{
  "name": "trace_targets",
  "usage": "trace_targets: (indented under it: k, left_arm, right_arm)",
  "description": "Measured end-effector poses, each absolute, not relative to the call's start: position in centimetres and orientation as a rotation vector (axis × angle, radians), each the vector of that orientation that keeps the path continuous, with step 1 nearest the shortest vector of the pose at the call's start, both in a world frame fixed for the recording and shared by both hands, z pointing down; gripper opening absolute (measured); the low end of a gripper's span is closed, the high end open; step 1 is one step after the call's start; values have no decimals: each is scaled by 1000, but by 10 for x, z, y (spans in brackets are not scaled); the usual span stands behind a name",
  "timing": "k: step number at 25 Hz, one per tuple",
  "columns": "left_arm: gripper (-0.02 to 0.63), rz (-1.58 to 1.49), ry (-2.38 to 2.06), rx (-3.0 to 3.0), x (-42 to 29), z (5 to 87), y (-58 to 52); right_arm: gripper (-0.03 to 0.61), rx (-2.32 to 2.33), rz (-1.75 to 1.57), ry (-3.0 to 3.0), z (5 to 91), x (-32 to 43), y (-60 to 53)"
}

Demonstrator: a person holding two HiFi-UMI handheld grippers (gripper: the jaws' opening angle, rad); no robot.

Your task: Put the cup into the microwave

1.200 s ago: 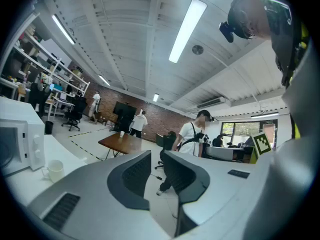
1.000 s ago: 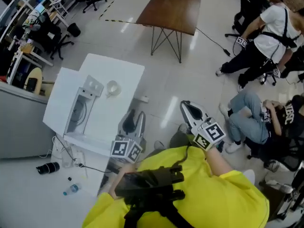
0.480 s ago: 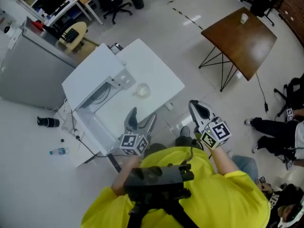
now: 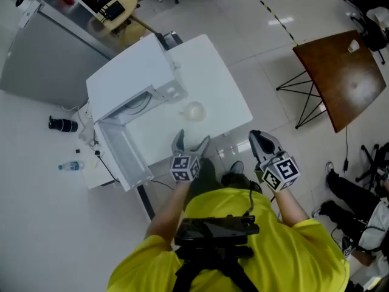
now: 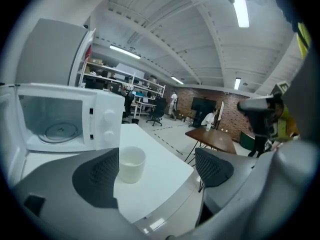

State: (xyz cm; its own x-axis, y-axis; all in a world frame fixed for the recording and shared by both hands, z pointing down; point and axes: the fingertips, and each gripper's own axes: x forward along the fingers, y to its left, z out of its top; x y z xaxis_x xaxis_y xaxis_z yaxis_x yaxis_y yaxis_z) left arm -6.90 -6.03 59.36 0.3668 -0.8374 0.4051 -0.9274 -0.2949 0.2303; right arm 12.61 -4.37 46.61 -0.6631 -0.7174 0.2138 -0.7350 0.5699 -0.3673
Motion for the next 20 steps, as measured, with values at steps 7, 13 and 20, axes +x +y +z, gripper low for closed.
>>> trace_targets:
  k: [7,13,20]
  left_arm:
    - [468,378,-1649,2144,-86,709,-131]
    - [468,351,-1755,2115,-88,741,-177]
    - [468,296,-1800,2076,-91,745,-207]
  right_arm:
    - [6,1159,763,-2637,520,114,-53]
    - [6,1151,780,-2590,547,109,-74]
    - [6,1142,808,-2555,555,100,-74]
